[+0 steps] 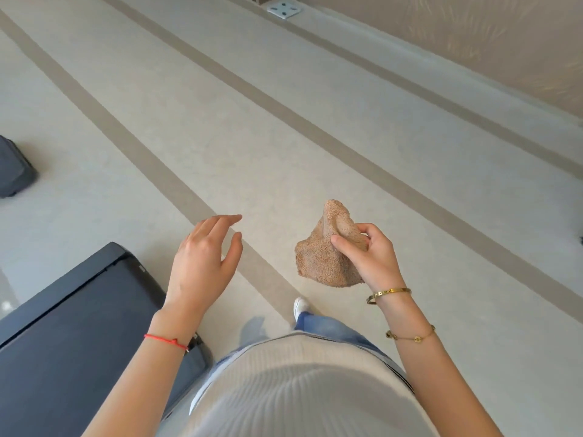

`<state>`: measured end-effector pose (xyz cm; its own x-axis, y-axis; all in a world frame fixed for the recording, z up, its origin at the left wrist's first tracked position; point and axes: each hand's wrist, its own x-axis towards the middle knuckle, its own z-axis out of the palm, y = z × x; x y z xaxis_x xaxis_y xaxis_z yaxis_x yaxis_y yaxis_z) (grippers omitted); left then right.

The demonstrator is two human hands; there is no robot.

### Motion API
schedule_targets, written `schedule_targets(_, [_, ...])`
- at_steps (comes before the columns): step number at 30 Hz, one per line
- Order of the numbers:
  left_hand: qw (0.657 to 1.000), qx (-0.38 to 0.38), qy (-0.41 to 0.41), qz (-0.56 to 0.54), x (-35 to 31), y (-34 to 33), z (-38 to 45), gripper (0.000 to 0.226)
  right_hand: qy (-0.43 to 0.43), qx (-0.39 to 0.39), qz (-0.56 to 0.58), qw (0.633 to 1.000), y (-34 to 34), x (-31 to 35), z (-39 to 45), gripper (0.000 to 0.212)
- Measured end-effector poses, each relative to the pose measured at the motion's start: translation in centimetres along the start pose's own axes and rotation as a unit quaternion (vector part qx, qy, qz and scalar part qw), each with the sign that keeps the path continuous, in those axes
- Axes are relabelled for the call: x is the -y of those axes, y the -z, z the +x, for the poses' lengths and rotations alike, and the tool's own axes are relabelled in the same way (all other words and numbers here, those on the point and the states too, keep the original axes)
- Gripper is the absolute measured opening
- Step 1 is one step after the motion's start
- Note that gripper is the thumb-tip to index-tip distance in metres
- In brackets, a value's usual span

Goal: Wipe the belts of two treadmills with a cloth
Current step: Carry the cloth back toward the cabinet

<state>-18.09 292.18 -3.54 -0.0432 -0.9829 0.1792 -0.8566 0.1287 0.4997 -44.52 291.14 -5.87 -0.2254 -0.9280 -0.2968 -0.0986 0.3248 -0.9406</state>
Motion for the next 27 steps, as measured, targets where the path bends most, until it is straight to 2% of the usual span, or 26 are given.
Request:
schedule_targets(7, [0.998, -0.016, 0.055, 0.011, -2.0, -2.2, 9.8, 0.029, 0.014, 0.047, -0.015, 0.999, 0.6, 4.7, 12.8, 0.033])
schedule_targets(15, [0.995, -0.021, 0.099, 0.011, -0.7, -6.1, 21.0, 0.029, 0.001, 0.070, -0.015, 0.997, -0.6, 6.7, 25.7, 0.032])
schedule_targets(21, [0.995, -0.031, 0.095, 0.009, 1.2, -8.7, 34.1, 0.027, -0.008, 0.068, -0.013, 0.998, -2.8, 10.3, 38.1, 0.032])
schedule_targets(27, [0.995, -0.039, 0.093, 0.000, 2.7, -9.3, 48.2, 0.027, -0.001, 0.080, -0.017, 0.997, -5.4, 16.8, 50.9, 0.032])
